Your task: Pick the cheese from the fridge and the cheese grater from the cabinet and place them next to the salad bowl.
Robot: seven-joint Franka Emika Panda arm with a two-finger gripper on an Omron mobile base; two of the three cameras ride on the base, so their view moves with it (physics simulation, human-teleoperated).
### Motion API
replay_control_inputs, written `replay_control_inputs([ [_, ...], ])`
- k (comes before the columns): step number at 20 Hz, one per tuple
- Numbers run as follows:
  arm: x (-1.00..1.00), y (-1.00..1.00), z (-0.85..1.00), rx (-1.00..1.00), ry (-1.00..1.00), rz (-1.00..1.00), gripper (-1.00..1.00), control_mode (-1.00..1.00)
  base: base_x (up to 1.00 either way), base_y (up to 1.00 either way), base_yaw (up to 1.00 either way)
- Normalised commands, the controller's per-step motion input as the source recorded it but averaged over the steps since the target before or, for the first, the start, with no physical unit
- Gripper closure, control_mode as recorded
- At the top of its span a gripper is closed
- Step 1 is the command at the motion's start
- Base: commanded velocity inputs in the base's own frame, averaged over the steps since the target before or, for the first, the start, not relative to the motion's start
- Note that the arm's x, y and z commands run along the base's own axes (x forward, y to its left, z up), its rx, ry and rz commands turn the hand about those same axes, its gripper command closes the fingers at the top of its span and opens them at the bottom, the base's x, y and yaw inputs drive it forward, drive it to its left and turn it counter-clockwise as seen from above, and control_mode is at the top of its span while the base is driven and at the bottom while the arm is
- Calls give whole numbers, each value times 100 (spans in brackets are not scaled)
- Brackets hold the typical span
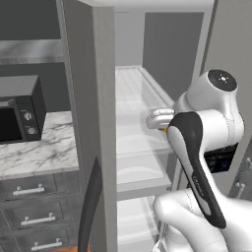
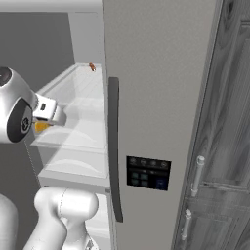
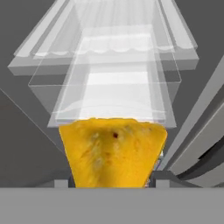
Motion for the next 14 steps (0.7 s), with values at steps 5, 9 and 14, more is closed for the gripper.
replay_control_inputs([
  [5,-35,-11,-1,-5,2,0,100,-100,0,0,0],
  [9,-4,0,0,-1,0,0,100,-100,0,0,0],
  [14,0,0,0,0,0,0,100,-100,0,0,0],
])
